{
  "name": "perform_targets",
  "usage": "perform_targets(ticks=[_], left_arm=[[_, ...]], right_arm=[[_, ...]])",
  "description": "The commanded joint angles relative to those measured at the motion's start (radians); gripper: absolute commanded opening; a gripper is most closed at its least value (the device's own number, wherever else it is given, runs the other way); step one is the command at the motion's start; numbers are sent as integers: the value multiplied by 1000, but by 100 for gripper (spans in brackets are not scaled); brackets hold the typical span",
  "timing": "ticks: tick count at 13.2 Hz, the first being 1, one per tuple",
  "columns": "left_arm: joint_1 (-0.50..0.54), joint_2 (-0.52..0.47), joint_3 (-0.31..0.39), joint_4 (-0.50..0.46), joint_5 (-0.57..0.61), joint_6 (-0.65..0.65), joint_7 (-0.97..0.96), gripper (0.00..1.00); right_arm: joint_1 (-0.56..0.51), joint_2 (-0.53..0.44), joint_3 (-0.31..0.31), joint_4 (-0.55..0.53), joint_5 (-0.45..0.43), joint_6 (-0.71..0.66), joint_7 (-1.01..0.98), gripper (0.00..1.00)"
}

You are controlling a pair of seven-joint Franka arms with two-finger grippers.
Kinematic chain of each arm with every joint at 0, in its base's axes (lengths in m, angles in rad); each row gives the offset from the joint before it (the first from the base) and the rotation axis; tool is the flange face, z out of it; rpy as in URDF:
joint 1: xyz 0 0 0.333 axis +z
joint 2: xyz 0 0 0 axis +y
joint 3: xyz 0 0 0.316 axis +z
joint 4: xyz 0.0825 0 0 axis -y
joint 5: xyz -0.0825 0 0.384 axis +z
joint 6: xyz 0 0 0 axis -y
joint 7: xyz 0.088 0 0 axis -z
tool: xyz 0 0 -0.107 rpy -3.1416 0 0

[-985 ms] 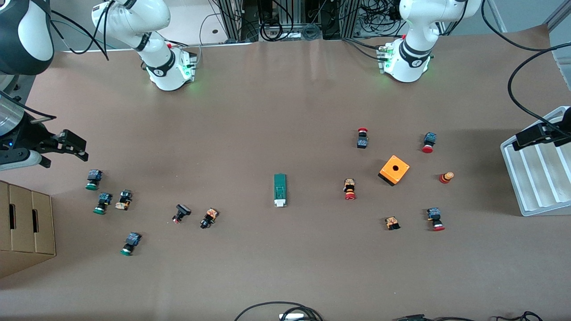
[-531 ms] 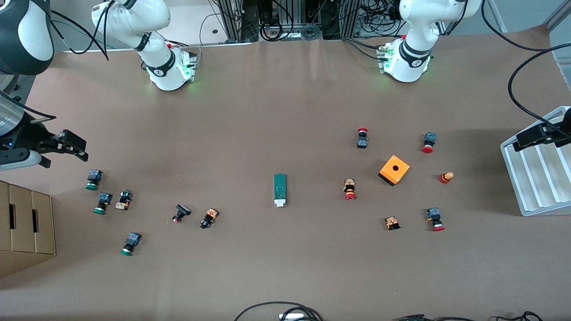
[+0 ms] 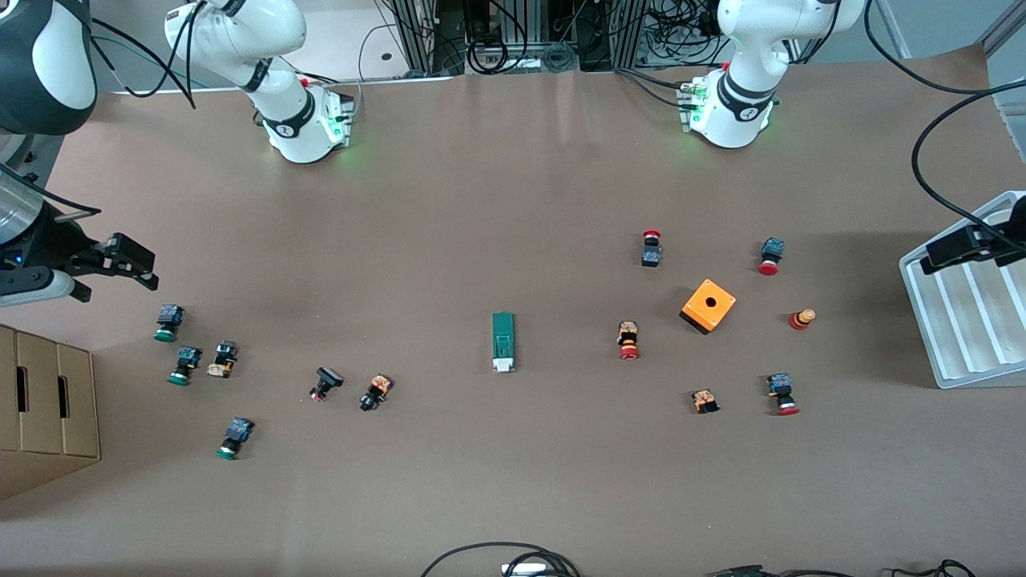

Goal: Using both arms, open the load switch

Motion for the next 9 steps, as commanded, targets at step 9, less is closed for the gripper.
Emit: perform_targets(ticks=[9], left_arm=[[-11, -49, -162, 37, -22, -22, 29, 100]], right_arm=[[4, 3, 1, 19, -16, -7, 15, 100]])
